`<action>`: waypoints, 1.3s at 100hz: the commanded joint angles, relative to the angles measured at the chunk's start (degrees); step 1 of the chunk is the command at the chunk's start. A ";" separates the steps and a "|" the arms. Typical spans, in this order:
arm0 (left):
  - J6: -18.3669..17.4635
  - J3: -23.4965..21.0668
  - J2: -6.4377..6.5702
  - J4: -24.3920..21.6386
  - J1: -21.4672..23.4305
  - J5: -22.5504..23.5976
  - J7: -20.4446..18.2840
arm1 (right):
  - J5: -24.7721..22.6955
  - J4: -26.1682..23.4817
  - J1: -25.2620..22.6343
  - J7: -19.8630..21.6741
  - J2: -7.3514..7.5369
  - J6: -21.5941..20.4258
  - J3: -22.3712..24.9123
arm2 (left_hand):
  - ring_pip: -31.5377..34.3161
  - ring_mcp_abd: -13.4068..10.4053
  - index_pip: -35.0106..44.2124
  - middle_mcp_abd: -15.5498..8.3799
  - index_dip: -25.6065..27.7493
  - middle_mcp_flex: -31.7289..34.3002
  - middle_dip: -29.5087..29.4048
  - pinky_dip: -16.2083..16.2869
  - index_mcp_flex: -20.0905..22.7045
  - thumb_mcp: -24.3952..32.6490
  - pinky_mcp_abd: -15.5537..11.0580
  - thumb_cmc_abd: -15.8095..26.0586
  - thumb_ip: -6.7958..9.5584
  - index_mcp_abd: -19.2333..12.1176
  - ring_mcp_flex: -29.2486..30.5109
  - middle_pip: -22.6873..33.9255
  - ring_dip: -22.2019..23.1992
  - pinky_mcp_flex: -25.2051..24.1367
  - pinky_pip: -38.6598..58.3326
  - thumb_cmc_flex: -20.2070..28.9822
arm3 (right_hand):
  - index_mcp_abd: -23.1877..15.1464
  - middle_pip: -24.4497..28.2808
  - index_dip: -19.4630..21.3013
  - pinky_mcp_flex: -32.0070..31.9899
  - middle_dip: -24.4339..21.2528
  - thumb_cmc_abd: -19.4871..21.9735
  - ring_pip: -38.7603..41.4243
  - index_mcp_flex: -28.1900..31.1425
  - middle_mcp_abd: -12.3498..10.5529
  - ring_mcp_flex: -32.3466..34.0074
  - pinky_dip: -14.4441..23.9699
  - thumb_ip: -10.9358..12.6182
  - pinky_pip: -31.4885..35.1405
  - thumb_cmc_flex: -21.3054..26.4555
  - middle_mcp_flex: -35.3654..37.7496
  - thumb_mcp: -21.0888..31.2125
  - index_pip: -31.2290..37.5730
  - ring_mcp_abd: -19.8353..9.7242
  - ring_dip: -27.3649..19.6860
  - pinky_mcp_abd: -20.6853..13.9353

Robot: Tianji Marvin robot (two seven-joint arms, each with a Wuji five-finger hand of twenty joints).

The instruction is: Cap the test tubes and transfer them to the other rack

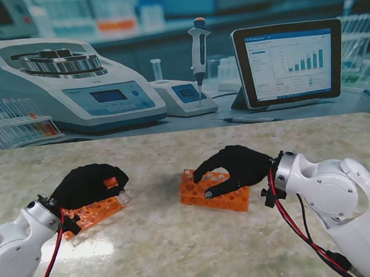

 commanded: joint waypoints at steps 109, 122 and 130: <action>0.97 -3.12 0.19 3.84 1.32 5.47 1.77 | -0.79 0.19 -1.97 0.25 0.30 -0.72 0.82 | 1.77 -0.04 17.58 -9.01 9.89 8.29 3.25 3.50 10.97 26.33 2.23 11.60 5.03 -0.80 -2.19 13.26 1.49 -0.89 0.68 11.84 | -1.02 0.10 -0.60 -1.05 0.14 1.11 -0.01 0.18 -2.10 -0.74 -0.78 -0.70 0.67 -2.20 0.36 -0.62 0.58 -0.27 -0.02 1.08; 1.11 -2.89 0.17 4.61 0.90 5.80 2.23 | -0.81 0.30 -1.92 0.26 0.31 -0.73 0.72 | 1.81 0.04 17.61 -8.98 9.90 8.27 3.26 3.58 10.94 26.28 2.28 11.61 5.00 -0.83 -2.26 13.28 1.55 -0.95 0.79 11.86 | -1.06 0.09 -0.61 -1.07 0.15 1.07 -0.03 0.14 -2.05 -0.78 -0.78 -0.70 0.67 -2.20 0.33 -0.61 0.57 -0.33 -0.03 1.06; 1.33 -2.65 0.19 5.16 0.58 6.06 2.39 | -0.83 0.35 -1.89 0.24 0.30 -0.71 0.65 | 1.84 0.10 17.66 -9.06 9.91 8.31 3.27 3.62 10.99 26.28 2.38 11.59 4.99 -0.79 -2.27 13.30 1.60 -1.00 0.81 11.89 | -0.99 0.10 -0.59 -1.11 0.16 1.02 -0.01 0.25 -2.07 -0.74 -0.78 -0.71 0.67 -2.22 0.37 -0.63 0.62 -0.26 -0.02 1.12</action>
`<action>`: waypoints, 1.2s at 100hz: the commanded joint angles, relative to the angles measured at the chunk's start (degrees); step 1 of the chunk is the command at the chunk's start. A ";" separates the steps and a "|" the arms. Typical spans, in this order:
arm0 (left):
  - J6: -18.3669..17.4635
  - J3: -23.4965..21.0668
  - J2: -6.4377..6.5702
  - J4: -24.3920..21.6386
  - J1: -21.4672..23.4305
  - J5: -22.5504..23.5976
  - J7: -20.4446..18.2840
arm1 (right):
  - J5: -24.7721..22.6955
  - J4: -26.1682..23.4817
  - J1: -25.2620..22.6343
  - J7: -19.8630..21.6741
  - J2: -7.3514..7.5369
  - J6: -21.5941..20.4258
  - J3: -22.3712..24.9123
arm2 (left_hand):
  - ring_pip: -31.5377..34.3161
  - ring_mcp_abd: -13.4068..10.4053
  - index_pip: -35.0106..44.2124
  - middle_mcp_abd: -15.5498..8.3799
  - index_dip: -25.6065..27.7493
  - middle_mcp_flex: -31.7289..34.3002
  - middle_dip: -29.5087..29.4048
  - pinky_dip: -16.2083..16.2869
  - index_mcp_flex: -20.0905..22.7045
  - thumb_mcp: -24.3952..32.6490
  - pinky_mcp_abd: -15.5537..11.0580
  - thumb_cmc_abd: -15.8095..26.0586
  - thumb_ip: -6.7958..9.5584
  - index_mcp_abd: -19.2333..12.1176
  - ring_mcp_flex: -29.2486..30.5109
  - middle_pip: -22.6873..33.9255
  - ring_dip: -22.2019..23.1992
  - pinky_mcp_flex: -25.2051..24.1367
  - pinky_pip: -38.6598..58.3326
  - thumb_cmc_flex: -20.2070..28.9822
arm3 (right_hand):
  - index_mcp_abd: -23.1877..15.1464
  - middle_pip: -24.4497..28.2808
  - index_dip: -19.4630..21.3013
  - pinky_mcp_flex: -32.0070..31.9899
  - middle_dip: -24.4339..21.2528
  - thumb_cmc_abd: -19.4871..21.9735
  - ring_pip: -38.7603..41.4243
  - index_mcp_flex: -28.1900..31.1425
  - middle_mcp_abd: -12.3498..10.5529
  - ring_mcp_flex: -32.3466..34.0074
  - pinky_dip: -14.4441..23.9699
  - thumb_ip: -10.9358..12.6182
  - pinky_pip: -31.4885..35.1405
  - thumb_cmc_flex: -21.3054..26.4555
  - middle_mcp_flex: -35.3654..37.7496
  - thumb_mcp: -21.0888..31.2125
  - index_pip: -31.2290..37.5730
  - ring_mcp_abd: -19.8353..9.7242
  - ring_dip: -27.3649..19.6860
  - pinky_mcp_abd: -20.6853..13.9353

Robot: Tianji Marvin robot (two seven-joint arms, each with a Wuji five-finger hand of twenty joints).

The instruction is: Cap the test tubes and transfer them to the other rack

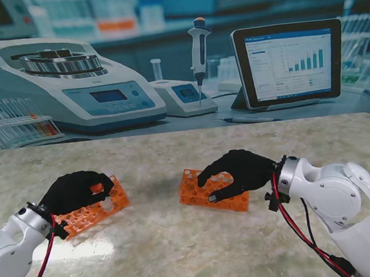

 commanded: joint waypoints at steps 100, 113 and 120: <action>2.67 3.37 0.38 5.16 -3.49 3.35 1.23 | -0.03 0.40 -0.18 0.36 0.05 -0.13 -0.49 | 1.94 0.21 17.82 -8.90 9.82 8.20 3.24 3.26 10.98 26.19 2.51 11.58 4.89 -0.89 -1.97 13.29 1.29 -1.07 1.08 12.01 | -1.07 0.08 -0.60 -1.04 0.20 1.26 0.45 0.13 -1.99 -0.83 -0.62 -0.69 0.67 -2.24 0.33 -0.65 0.58 -0.01 0.10 1.05; 2.88 3.83 0.42 6.12 -4.12 3.57 1.46 | 0.02 0.46 -0.16 0.37 0.06 -0.26 -0.47 | 1.93 0.29 17.87 -8.89 9.81 8.15 3.23 3.29 11.05 26.19 2.51 11.54 4.88 -0.86 -1.98 13.28 1.30 -1.11 1.09 12.00 | -0.97 0.08 -0.60 -1.00 0.21 1.34 0.45 0.18 -1.93 -0.84 -0.61 -0.69 0.68 -2.26 0.34 -0.68 0.60 -0.02 0.11 1.06; 2.94 3.92 0.43 6.43 -4.30 3.78 1.64 | -0.01 0.51 -0.16 0.36 0.06 -0.28 -0.48 | 1.94 0.36 17.87 -8.90 9.79 8.15 3.23 3.31 11.03 26.18 2.54 11.54 4.86 -0.80 -2.02 13.29 1.32 -1.17 1.10 12.01 | -1.04 0.08 -0.60 -1.04 0.21 1.30 0.46 0.17 -2.01 -0.82 -0.61 -0.70 0.66 -2.28 0.34 -0.72 0.60 0.19 0.12 1.08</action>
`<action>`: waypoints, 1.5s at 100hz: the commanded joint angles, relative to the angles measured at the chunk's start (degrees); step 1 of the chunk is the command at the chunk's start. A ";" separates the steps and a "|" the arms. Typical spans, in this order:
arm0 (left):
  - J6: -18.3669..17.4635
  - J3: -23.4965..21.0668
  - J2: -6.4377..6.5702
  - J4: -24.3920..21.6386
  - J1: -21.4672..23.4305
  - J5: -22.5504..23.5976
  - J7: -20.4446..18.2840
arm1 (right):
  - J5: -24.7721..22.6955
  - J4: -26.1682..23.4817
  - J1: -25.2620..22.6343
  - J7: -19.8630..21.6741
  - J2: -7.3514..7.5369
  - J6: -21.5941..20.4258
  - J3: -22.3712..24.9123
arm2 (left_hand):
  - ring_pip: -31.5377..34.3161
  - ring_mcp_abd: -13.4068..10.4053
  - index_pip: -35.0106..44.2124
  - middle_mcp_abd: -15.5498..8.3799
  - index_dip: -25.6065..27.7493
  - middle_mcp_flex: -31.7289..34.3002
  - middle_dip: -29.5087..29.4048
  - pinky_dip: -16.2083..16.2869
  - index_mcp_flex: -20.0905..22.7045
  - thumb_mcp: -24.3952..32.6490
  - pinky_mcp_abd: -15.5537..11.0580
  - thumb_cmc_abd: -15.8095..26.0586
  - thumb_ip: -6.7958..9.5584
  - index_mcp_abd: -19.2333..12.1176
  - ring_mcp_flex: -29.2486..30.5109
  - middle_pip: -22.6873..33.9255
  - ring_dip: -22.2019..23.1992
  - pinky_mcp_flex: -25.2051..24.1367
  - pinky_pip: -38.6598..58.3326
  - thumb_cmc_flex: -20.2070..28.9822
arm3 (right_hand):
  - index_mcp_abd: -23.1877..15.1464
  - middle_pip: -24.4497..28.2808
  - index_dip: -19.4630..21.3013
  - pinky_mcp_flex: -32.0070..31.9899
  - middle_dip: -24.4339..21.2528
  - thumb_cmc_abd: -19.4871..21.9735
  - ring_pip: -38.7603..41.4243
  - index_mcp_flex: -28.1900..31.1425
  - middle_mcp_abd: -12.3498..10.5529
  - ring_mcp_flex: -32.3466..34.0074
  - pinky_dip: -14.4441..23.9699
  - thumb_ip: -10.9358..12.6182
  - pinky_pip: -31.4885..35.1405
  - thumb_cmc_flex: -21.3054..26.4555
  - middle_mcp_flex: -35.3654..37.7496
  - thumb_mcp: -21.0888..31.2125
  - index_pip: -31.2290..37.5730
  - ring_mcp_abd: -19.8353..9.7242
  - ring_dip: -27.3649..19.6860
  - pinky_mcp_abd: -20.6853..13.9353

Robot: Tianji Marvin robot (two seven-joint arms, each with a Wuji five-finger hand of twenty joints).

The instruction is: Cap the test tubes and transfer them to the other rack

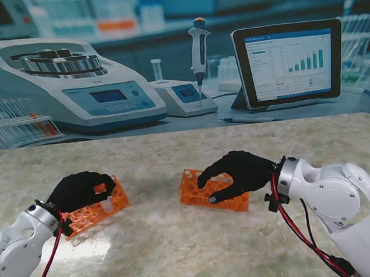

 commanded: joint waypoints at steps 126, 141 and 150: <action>2.36 4.64 0.04 7.64 -7.24 -0.65 1.62 | 0.13 0.37 -0.28 0.47 0.09 -0.22 -0.12 | 0.57 0.48 17.97 -9.23 9.40 6.54 2.91 2.99 10.03 24.77 1.66 12.45 4.30 -0.86 -3.30 12.56 1.50 -2.01 -0.24 12.57 | -1.06 0.06 -0.60 -1.00 0.22 1.54 -0.01 0.14 -2.09 -0.91 -0.46 -0.67 0.65 -2.23 0.29 -0.89 0.60 0.02 0.49 1.07; 2.71 5.63 0.01 8.77 -8.49 -1.04 1.71 | 0.14 0.47 -0.21 0.42 0.08 -0.14 -0.34 | 0.52 0.54 18.07 -9.09 9.40 6.45 2.90 3.02 10.01 24.79 1.72 12.45 4.29 -0.91 -3.40 12.57 1.57 -2.17 -0.33 12.56 | -1.14 0.08 -0.59 -0.99 0.22 1.54 -0.03 0.16 -2.05 -0.97 -0.45 -0.65 0.64 -2.10 0.33 -0.87 0.61 -0.03 0.49 1.08; 2.94 6.16 -0.01 9.42 -9.09 -1.08 1.95 | 0.16 0.50 -0.19 0.48 0.09 -0.18 -0.35 | 0.53 0.64 18.11 -9.07 9.37 6.50 2.89 3.08 10.05 24.78 1.71 12.52 4.25 -0.87 -3.47 12.62 1.64 -2.19 -0.28 12.57 | -1.13 0.09 -0.59 -1.05 0.23 1.51 0.01 0.15 -2.04 -0.91 -0.45 -0.67 0.61 -2.18 0.35 -0.92 0.61 0.05 0.50 1.09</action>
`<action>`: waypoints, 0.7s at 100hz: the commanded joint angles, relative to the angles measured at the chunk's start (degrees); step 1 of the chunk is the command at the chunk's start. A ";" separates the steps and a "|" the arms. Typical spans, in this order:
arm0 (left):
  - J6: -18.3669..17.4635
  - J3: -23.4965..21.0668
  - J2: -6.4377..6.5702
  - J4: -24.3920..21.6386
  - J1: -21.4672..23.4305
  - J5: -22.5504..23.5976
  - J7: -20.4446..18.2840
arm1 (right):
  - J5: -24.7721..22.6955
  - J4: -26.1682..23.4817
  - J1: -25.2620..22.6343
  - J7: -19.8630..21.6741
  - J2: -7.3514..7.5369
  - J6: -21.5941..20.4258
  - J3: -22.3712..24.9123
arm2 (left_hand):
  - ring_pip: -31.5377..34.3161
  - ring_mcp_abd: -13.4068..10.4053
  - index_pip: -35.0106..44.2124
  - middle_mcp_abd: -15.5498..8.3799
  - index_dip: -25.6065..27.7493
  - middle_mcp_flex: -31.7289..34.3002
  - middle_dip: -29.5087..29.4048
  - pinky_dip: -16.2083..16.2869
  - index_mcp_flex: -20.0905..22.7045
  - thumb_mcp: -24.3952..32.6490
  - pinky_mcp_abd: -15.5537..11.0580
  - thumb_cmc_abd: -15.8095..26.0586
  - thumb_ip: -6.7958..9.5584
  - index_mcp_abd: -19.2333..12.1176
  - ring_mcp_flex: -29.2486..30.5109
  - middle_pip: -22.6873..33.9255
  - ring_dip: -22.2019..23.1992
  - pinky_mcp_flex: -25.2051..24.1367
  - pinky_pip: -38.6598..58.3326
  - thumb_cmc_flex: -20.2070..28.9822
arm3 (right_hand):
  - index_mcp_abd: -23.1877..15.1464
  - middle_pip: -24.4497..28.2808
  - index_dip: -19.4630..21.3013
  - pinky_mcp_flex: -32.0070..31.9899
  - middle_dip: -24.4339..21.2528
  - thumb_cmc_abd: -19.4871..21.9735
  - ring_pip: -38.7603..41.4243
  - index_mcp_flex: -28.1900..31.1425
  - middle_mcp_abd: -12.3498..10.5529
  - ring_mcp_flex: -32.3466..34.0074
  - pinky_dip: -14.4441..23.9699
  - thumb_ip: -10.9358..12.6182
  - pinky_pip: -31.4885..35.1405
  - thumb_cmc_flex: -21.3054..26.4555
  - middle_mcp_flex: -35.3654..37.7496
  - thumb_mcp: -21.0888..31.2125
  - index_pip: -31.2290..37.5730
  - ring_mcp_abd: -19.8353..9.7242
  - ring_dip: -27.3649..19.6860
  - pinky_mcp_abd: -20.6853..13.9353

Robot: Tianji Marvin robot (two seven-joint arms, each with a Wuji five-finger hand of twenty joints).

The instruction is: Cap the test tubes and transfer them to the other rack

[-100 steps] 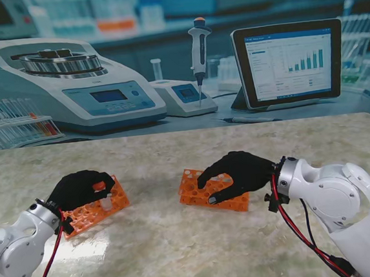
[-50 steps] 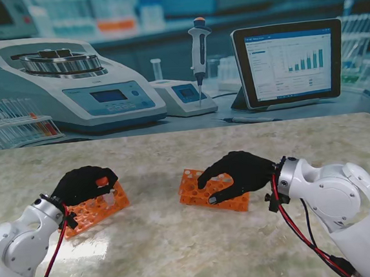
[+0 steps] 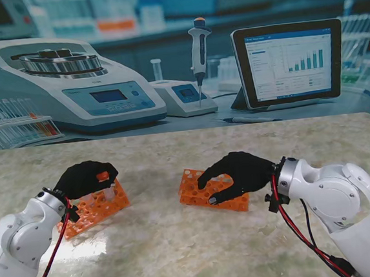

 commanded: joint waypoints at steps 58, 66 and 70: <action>2.11 3.04 -0.43 3.64 -1.93 -1.32 1.36 | 0.06 0.13 -0.39 0.12 0.01 0.03 -0.19 | 0.36 -0.32 18.01 -9.41 9.16 6.19 2.61 3.06 9.61 24.83 1.73 12.60 4.19 -0.63 -2.78 11.56 1.08 -0.16 -0.34 12.57 | -1.14 0.09 -0.58 -0.97 0.24 1.61 0.46 0.16 -2.01 -0.99 -0.41 -0.65 0.63 -2.16 0.36 -0.92 0.63 -0.24 0.11 1.06; 2.38 3.44 -0.48 4.22 -2.24 -1.57 1.57 | 0.03 0.17 -0.39 0.12 0.01 0.07 -0.19 | 0.33 -0.35 18.01 -9.38 9.10 6.24 2.59 3.06 9.56 24.81 1.72 12.59 4.16 -0.61 -2.78 11.59 1.07 -0.16 -0.34 12.57 | -1.01 0.08 -0.58 -0.99 0.24 1.57 0.49 0.17 -2.02 -0.94 -0.40 -0.64 0.63 -2.12 0.35 -0.91 0.63 -0.18 0.12 1.15; 2.49 3.61 -0.52 4.46 -2.38 -1.68 1.75 | 0.06 0.16 -0.42 0.12 0.00 0.10 -0.18 | 0.33 -0.35 18.00 -9.39 9.07 6.14 2.57 3.06 9.49 24.80 1.72 12.65 4.15 -0.60 -2.78 11.55 1.07 -0.16 -0.34 12.57 | -1.10 0.07 -0.59 -0.98 0.23 1.63 0.49 0.13 -2.12 -0.94 -0.38 -0.65 0.65 -2.16 0.32 -0.93 0.61 -0.28 0.12 1.13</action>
